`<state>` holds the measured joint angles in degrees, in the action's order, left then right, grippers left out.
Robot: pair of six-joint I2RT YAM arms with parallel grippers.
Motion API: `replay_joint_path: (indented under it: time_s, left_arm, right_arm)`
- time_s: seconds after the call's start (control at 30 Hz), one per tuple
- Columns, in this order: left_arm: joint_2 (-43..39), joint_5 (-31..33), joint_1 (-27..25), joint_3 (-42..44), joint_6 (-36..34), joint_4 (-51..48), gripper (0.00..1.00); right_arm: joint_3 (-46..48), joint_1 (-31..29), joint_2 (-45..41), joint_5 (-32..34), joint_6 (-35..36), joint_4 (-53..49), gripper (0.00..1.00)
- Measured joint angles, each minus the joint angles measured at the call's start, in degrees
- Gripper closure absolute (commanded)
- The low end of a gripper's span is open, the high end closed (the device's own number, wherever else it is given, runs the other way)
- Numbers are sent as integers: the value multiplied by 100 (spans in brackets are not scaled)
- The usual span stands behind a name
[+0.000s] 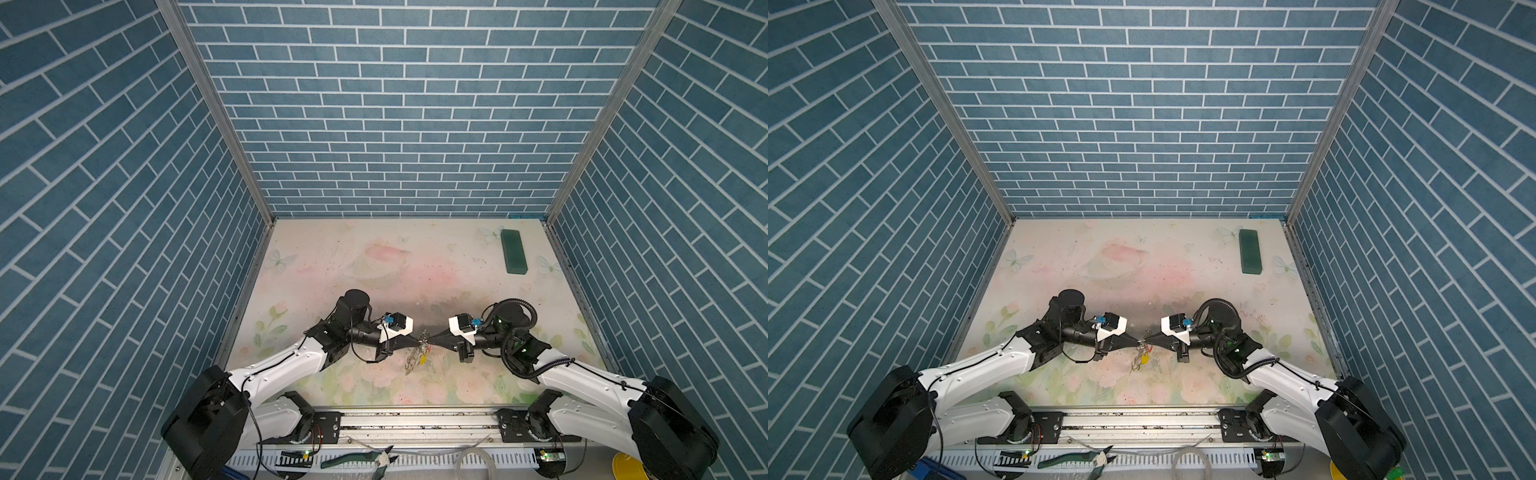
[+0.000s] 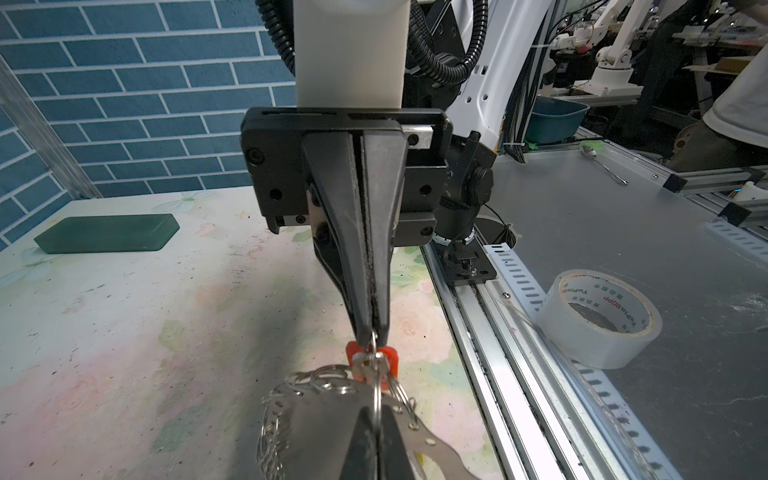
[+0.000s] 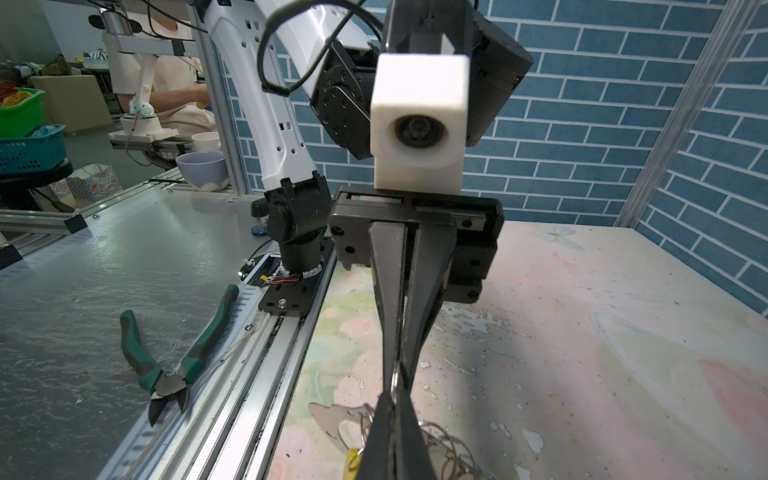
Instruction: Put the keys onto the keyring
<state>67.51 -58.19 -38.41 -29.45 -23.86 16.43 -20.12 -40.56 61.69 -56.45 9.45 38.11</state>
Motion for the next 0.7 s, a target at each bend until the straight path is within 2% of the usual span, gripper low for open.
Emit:
replay_joint_path:
  time_s: [0.7]
  left_arm:
    - [76,-24,-9,-129,42,-262,100]
  right_arm:
    - [-9,-42,2,-35,0,-20,100]
